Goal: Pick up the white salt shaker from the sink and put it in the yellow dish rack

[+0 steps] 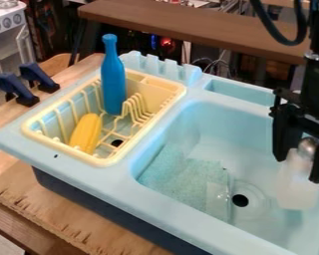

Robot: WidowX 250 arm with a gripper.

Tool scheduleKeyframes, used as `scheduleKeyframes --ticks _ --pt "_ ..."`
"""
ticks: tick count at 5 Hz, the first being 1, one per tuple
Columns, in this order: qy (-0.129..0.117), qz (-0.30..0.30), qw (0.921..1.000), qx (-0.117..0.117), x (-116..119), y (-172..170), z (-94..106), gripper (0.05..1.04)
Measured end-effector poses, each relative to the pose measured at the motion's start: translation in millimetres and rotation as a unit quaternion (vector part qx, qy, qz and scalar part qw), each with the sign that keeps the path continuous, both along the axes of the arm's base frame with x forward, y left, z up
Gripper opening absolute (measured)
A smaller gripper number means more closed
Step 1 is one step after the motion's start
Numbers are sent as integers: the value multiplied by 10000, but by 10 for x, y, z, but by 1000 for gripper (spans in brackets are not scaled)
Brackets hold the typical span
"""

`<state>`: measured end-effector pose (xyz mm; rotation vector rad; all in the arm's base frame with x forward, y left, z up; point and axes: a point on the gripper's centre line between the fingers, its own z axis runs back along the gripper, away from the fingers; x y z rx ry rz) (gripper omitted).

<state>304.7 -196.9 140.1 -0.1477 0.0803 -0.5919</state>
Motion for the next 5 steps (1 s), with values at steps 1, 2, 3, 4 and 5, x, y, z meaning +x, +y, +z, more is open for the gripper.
scheduleKeyframes --ticks 1,2,3,4,5 --pt "41 32 10000 50 -11 14 4 803" --pt "-36 105 9999 65 -49 121 188 803" --pt "-248 486 9985 -75 -164 475 579 803" --pt "-301 853 9953 -334 -237 779 728 803" --pt "-221 999 9935 -489 -375 998 812 803"
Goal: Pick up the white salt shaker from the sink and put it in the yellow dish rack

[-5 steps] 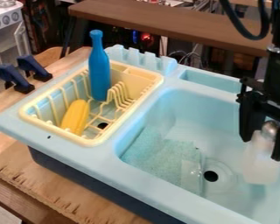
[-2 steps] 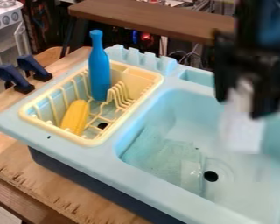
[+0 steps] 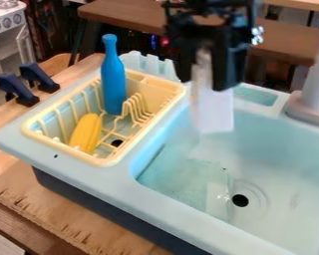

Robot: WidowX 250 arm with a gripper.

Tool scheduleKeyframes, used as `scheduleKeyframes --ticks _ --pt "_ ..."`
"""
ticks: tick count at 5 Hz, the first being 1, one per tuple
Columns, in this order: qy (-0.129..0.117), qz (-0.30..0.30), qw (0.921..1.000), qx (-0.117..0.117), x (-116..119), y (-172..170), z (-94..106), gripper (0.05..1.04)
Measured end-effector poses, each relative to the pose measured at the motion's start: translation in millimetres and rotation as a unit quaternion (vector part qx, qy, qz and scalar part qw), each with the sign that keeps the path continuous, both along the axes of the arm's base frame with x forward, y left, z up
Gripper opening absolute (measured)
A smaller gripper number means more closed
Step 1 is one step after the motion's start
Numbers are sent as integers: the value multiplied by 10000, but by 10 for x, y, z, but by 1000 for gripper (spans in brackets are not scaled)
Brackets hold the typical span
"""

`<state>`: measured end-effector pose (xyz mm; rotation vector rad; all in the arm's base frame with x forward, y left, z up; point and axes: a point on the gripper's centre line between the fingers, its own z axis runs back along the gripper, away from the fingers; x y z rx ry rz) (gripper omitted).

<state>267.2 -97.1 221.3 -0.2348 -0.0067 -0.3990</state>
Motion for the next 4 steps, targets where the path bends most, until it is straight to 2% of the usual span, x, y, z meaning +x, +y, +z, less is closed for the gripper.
scheduleKeyframes --ticks 1,3,4 --pt "-165 182 9997 -34 -23 209 40 803" --pt "-294 652 9972 200 42 551 81 803" --pt "-349 834 9958 134 55 659 95 803"
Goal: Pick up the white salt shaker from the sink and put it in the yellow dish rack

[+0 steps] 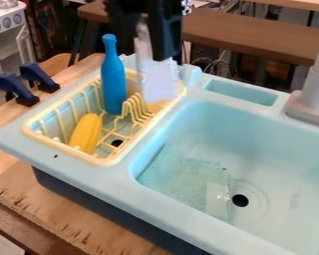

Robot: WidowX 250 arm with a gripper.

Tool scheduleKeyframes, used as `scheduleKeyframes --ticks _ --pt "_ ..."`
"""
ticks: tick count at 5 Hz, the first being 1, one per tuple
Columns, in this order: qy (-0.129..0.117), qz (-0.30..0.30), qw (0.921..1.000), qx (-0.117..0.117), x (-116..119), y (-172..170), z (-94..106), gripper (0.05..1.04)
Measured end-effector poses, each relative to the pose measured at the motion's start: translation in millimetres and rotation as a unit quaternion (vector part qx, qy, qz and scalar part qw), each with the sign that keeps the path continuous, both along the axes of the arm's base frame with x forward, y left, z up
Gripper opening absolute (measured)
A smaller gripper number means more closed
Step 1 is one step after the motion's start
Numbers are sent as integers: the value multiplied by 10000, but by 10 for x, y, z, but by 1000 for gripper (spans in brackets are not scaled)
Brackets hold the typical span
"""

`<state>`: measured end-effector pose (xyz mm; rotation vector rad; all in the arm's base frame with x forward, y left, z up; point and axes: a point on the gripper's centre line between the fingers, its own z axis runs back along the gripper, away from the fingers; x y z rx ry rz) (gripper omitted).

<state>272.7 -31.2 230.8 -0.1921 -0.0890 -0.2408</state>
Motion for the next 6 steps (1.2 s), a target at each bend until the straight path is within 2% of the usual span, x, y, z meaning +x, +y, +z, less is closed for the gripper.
scheduleKeyframes --ticks 1,2,3,5,6 --pt "230 213 9995 -20 -65 125 -136 803" --pt "238 494 9985 -34 -194 260 -282 803" --pt "105 619 9980 -91 -177 343 -468 803" --pt "23 861 9963 65 -140 453 -491 803" --pt "105 925 9956 138 -74 491 -529 803"
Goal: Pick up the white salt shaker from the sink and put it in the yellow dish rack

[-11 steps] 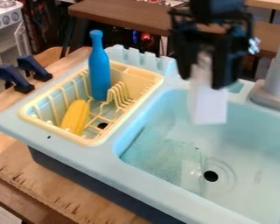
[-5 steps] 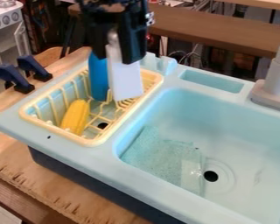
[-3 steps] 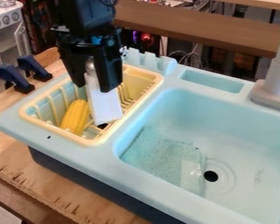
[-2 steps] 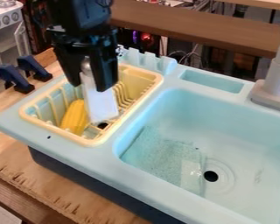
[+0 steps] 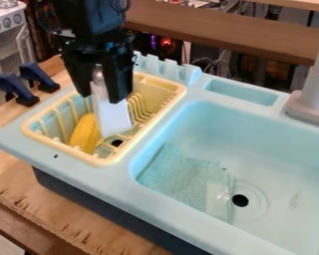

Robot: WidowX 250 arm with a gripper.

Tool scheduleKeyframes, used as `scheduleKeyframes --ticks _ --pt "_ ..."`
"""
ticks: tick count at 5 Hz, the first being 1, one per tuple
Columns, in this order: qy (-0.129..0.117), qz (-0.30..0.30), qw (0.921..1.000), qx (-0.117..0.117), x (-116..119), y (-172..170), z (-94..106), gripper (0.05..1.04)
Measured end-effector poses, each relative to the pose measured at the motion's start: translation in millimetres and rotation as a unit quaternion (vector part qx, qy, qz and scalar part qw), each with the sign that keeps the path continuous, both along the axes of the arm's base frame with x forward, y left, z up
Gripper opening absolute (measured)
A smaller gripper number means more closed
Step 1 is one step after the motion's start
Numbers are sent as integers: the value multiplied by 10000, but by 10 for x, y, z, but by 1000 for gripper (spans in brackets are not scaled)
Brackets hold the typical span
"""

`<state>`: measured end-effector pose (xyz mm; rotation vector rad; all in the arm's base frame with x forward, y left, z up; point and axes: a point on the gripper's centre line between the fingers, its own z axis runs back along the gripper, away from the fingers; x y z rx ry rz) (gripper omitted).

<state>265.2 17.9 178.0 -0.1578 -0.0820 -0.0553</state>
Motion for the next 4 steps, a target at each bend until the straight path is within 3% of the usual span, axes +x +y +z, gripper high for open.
scheduleKeyframes --ticks 4 --pt "348 338 9988 -71 178 104 -264 803"
